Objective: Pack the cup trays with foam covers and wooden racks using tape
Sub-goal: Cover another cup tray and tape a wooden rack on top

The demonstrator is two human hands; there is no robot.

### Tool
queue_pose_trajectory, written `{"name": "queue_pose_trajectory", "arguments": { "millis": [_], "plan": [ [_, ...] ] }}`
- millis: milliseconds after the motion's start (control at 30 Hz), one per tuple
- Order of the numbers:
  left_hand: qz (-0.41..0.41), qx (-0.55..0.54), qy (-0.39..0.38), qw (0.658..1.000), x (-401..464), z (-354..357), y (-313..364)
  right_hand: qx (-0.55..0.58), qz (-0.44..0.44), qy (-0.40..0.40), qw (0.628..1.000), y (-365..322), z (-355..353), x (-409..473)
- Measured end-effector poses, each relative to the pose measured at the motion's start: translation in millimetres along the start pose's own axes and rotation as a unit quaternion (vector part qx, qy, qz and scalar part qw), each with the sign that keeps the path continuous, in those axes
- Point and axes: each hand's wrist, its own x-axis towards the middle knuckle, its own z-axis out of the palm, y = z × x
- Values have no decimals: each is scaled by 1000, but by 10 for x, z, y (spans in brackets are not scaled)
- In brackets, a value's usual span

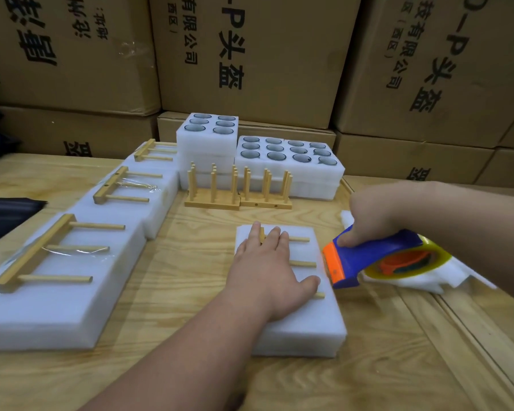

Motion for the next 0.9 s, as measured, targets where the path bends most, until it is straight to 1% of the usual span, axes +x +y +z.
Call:
{"name": "queue_pose_trajectory", "arguments": {
  "millis": [67,133,200,267,333,400,467,533,567,633,733,833,900],
  "plan": [
    [2,0,1,1000,7,4,3,-21,-3,-15,1000,-155,-88,10],
    [3,0,5,1000,6,8,-5,-62,-6,-7,998,-335,-143,17],
    [4,1,8,1000,1,10,-4,-118,-10,28,993,-514,-156,12],
    [2,6,9,1000,-4,10,10,-149,-14,83,985,-657,-163,-16],
    [2,11,8,1000,-1,-2,20,-157,-10,127,979,-766,-159,-57],
    [4,11,4,1000,-4,-11,26,-156,-12,138,978,-872,-73,-95],
    [5,6,-2,1000,-16,-14,31,-166,-46,135,976,-973,141,-133],
    [3,16,1,1000,-18,-23,30,-155,-67,163,972,-952,313,-131],
    [3,22,2,1000,-17,-26,25,-141,-57,187,970,-876,312,-122],
    [14,28,-5,999,-27,-27,29,-88,-9,207,974,-651,268,-123],
    [27,58,-29,998,-44,-49,42,52,87,221,970,-216,247,-196],
    [29,72,-66,995,-28,-79,42,155,148,253,944,116,437,-463],
    [30,67,-82,994,-24,-91,37,222,168,293,915,239,637,-714]
  ]
}}
